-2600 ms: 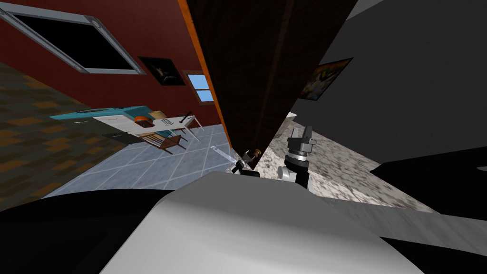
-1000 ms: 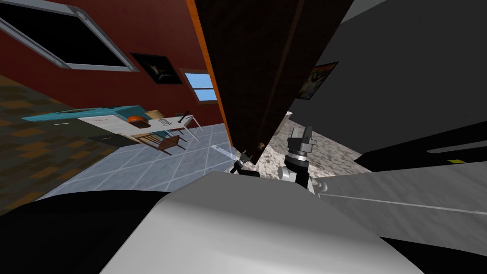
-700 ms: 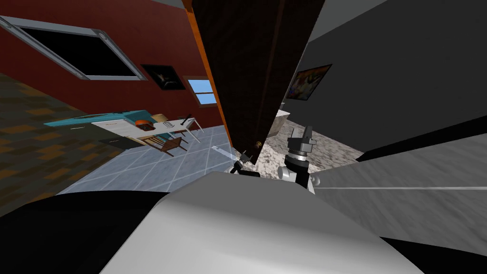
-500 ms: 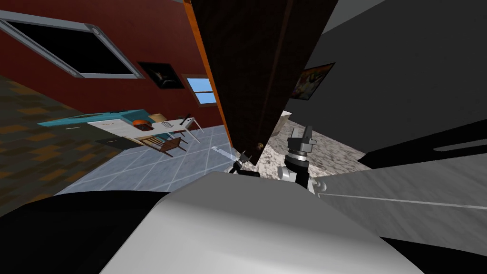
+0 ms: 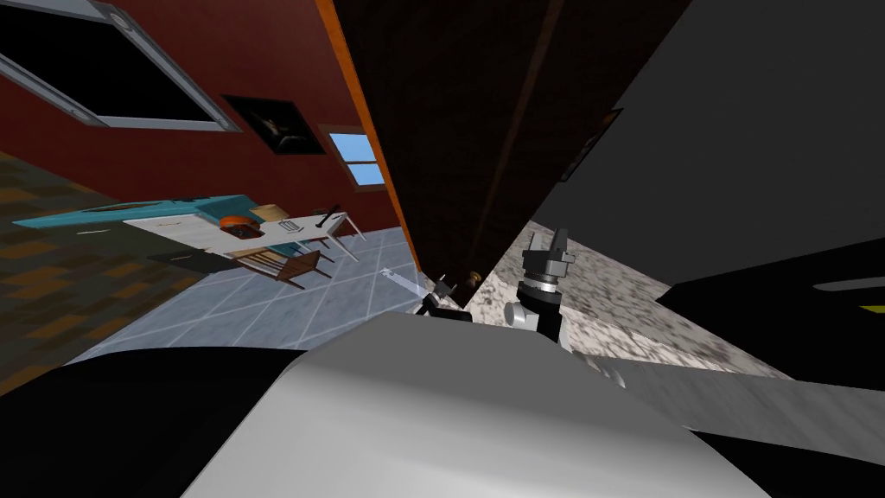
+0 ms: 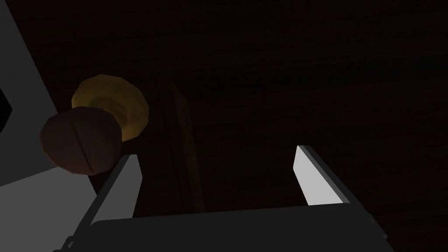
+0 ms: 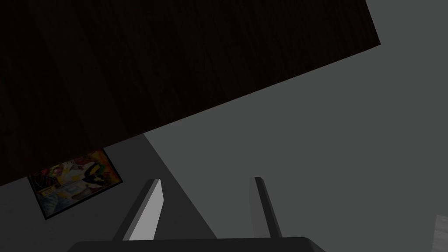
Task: Push the door open
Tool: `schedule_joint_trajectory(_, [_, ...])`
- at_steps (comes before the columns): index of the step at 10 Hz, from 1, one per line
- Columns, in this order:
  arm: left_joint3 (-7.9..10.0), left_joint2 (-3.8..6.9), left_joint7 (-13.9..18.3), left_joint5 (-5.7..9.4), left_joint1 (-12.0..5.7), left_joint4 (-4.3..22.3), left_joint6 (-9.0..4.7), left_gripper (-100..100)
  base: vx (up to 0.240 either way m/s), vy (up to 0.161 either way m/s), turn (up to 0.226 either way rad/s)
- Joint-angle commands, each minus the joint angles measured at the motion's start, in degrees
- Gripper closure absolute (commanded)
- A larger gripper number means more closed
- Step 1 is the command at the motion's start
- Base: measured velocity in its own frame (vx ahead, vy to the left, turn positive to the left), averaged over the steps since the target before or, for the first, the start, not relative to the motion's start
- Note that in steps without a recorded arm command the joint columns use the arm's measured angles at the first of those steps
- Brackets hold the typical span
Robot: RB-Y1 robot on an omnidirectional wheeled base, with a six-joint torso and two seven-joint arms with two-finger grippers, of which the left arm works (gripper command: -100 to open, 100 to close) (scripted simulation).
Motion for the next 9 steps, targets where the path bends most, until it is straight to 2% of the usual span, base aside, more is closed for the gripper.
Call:
schedule_joint_trajectory(1, [-0.21,-1.09,-0.56,0.06,0.36,-0.16,-0.04,-100,0.124,-0.120,0.000])
schedule_joint_trajectory(2, [-0.28,-1.86,-0.77,0.10,0.46,-0.17,-0.07,-100,0.103,-0.162,-0.003])
schedule_joint_trajectory(4, [-0.41,-4.08,-1.21,0.17,0.67,-0.19,-0.12,-100,0.027,-0.232,0.044])
schedule_joint_trajectory(5, [-0.43,-4.47,-1.27,0.18,0.69,-0.19,-0.13,-100,-0.037,-0.208,-0.051])
schedule_joint_trajectory(6, [-0.21,-3.85,-1.32,0.22,1.02,-0.28,-0.09,-100,-0.013,-0.085,-0.005])
schedule_joint_trajectory(7, [-0.21,-3.85,-1.32,0.22,1.02,-0.28,-0.09,100,0.000,0.000,0.000])
schedule_joint_trajectory(9, [-0.21,-3.85,-1.32,0.22,1.02,-0.28,-0.09,100,0.002,0.031,-0.002])
